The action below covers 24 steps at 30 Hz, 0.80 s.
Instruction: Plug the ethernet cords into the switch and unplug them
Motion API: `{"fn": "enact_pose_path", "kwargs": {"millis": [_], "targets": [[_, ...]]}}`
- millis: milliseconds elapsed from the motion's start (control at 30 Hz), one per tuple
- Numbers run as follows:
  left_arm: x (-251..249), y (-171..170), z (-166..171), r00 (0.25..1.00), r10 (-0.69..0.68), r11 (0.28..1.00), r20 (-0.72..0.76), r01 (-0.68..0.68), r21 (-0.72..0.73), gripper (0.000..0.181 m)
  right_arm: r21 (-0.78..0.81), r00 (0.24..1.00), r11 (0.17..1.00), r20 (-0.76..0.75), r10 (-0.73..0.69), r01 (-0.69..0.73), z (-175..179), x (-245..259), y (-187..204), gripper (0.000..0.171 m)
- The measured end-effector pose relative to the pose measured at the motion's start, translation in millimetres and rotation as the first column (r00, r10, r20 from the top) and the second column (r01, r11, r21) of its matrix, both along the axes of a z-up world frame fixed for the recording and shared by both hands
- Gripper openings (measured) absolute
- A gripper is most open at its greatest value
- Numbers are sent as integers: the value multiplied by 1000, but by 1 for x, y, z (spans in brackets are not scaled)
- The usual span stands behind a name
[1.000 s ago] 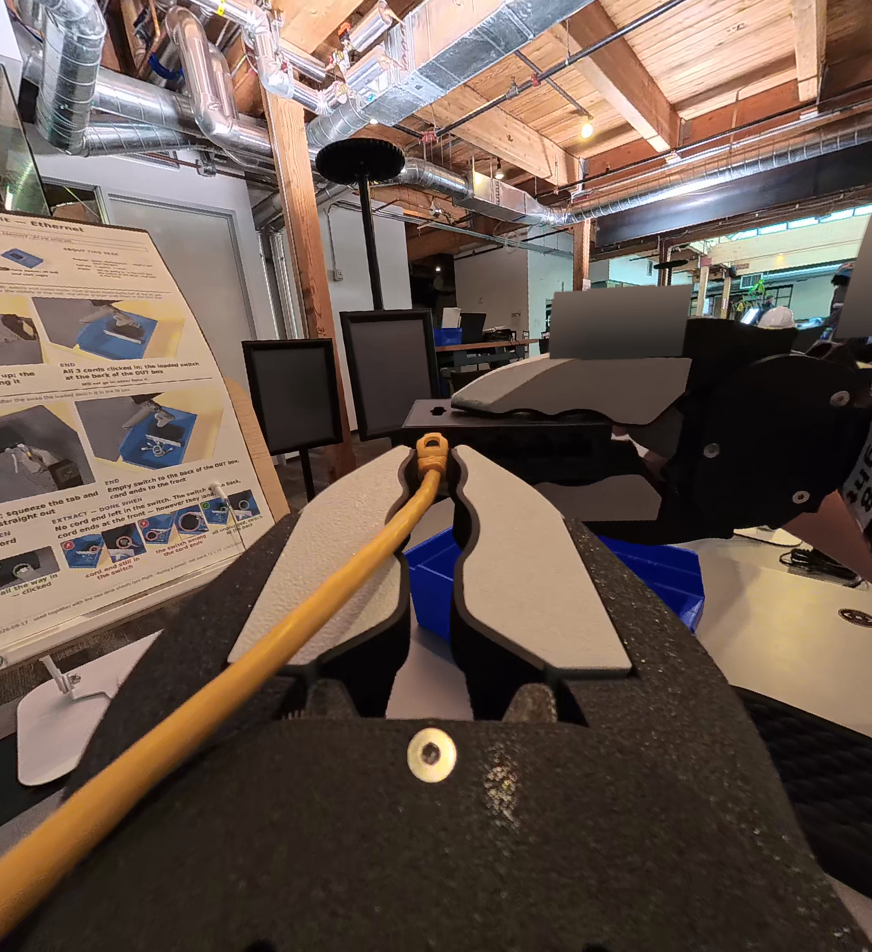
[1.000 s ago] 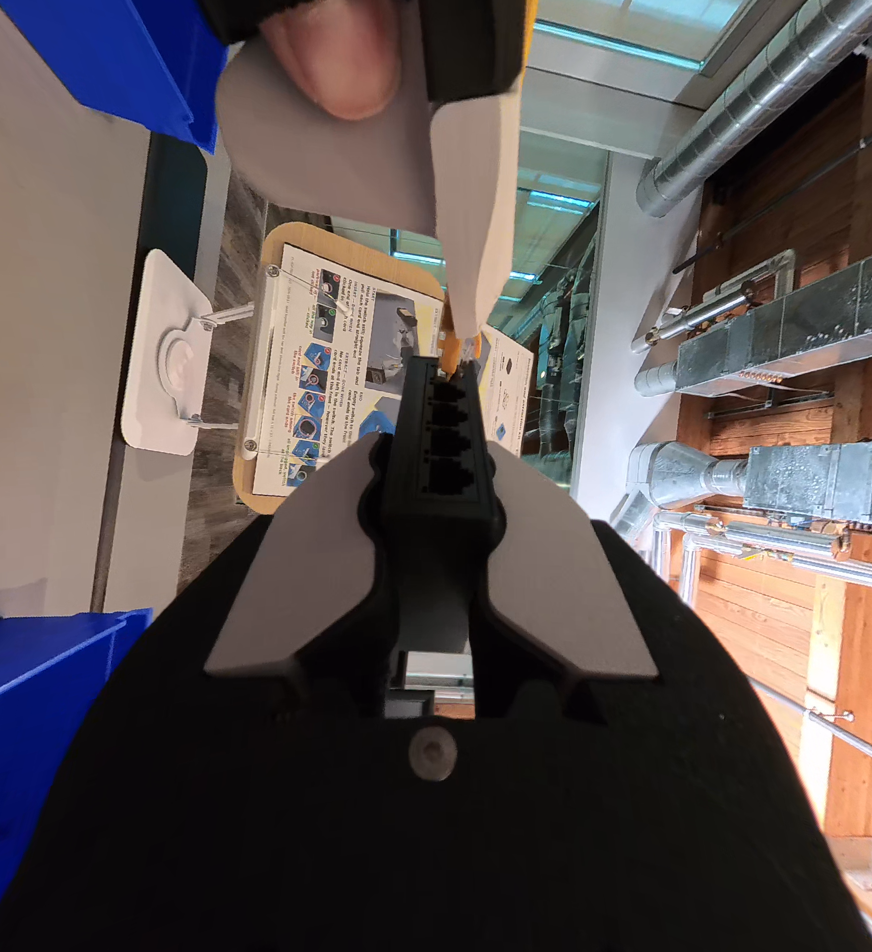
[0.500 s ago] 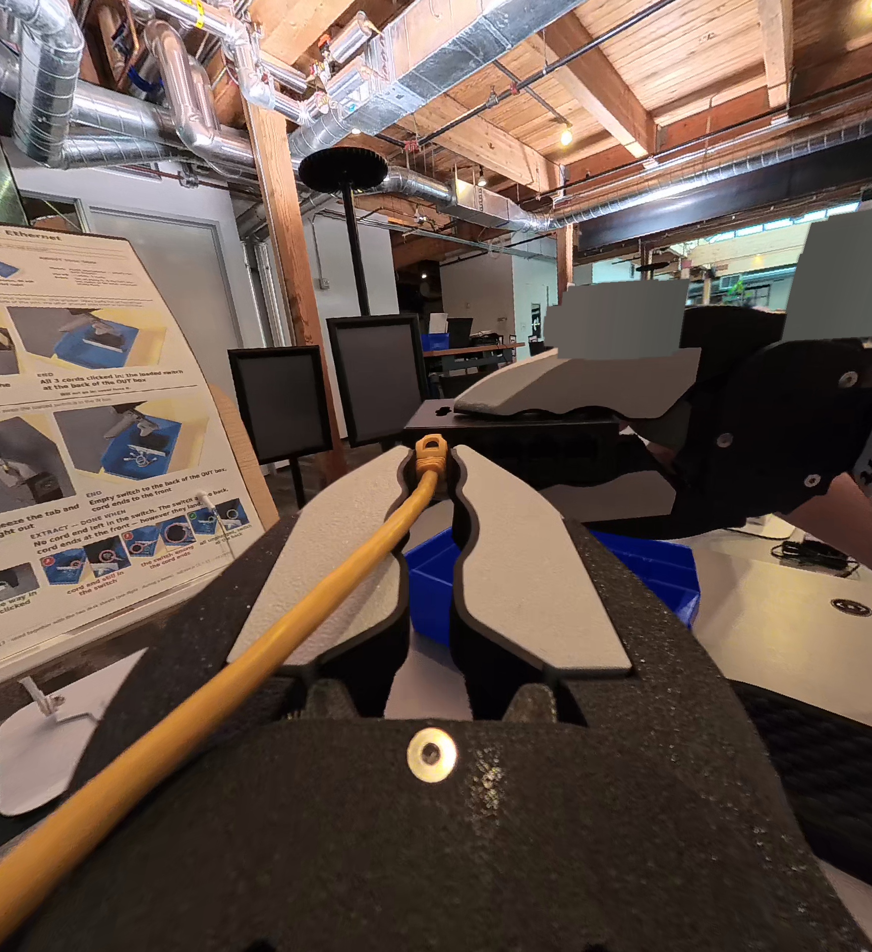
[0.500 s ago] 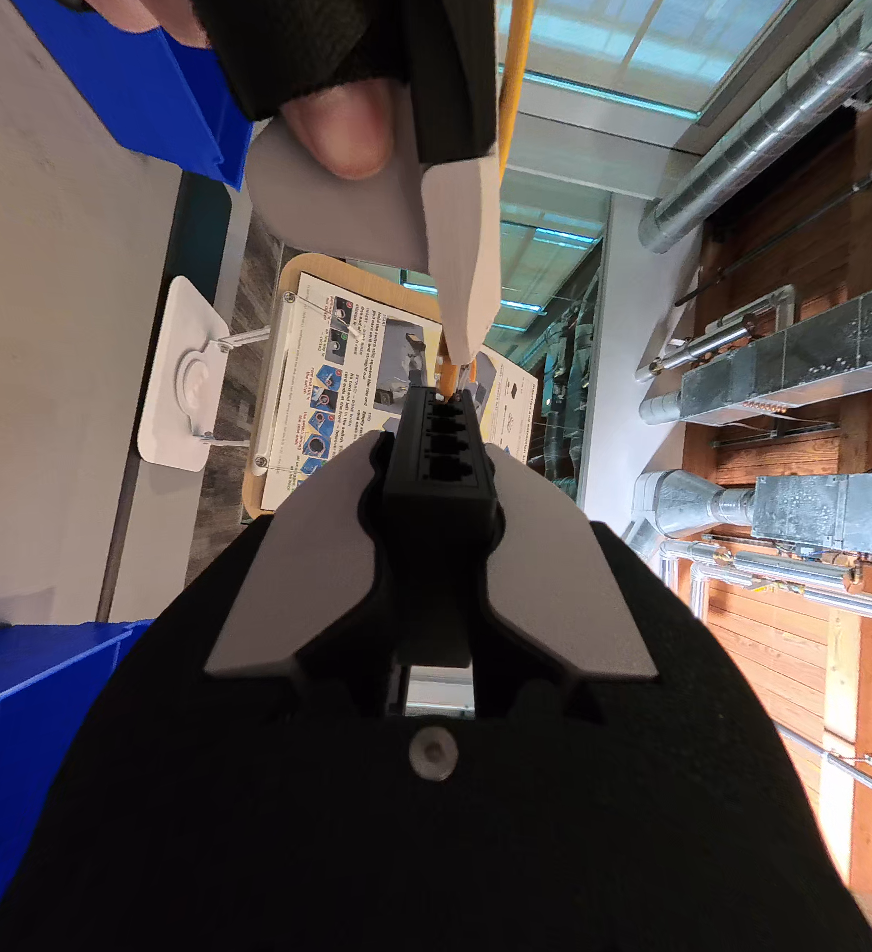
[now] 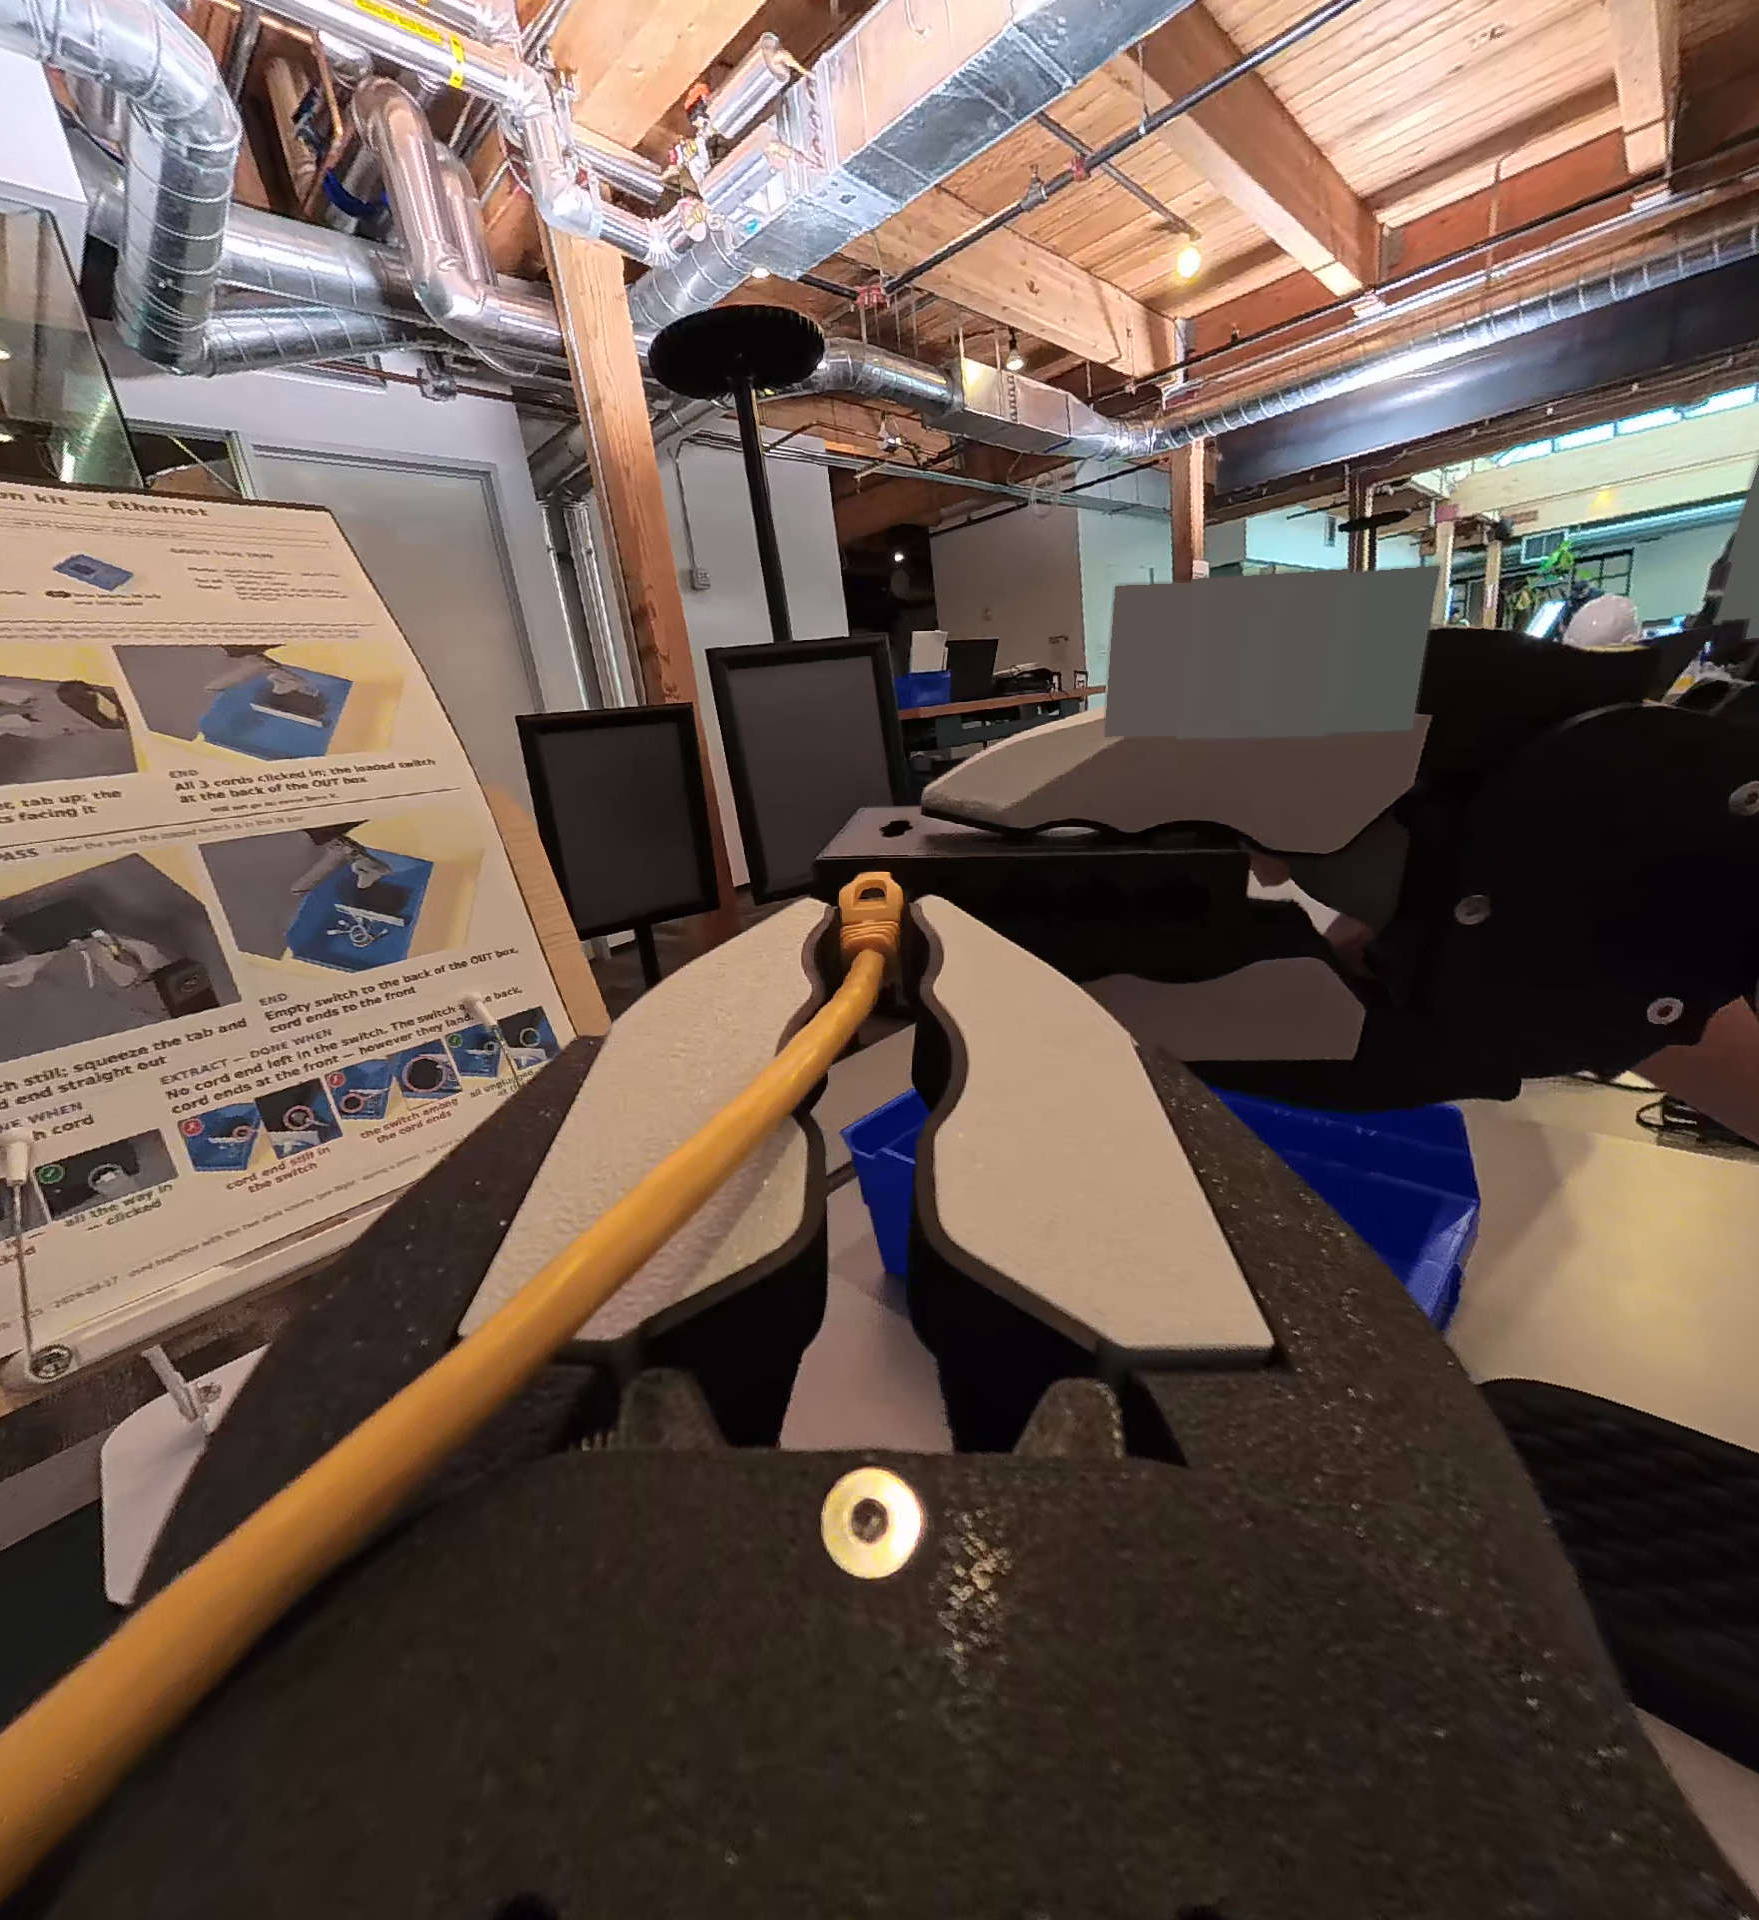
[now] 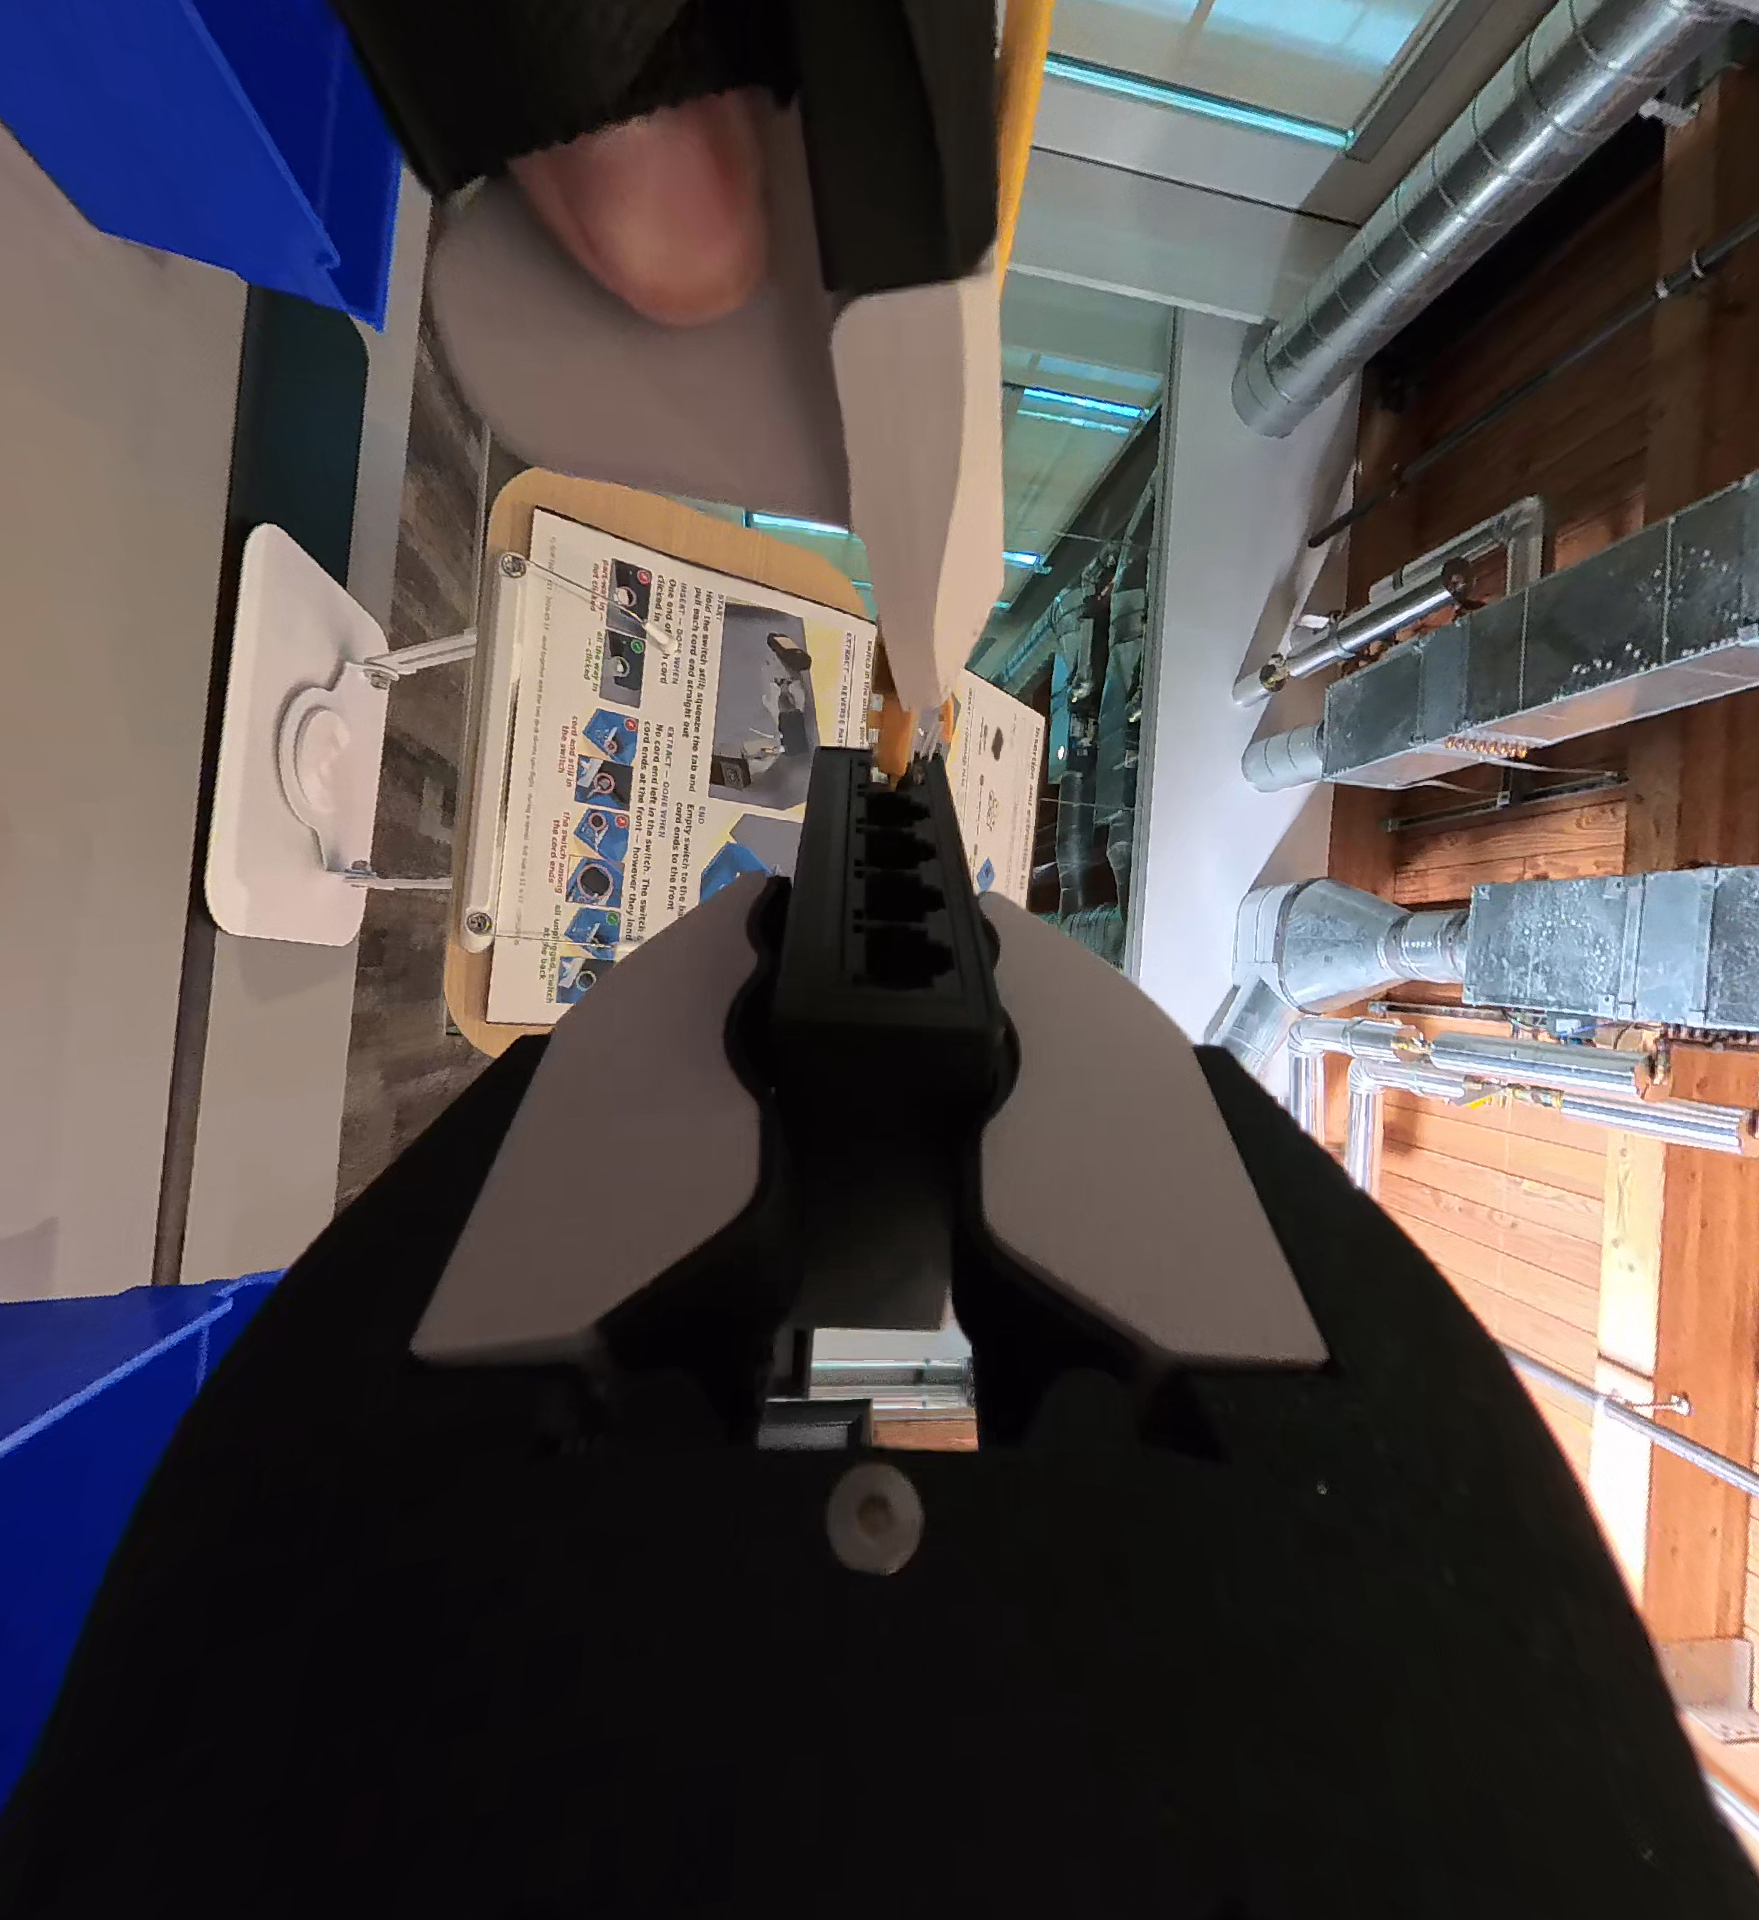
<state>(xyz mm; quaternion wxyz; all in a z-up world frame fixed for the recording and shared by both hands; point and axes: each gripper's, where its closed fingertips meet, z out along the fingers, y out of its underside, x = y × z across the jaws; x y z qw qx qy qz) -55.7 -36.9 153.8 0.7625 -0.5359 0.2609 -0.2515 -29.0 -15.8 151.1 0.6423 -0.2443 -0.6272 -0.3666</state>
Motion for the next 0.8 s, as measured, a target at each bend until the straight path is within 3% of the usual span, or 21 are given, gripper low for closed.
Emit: {"fn": "enact_pose_path", "kwargs": {"millis": [300, 800], "targets": [[-8, -2, 6, 999, 51, 998, 16, -51, 45, 11, -43, 995, 999, -90, -34, 30, 10, -1, 6, 42], [-3, -6, 5, 999, 49, 997, 3, -49, 54, 11, 57, 999, 998, -4, -34, 35, 5, 3, 2, 29]]}}
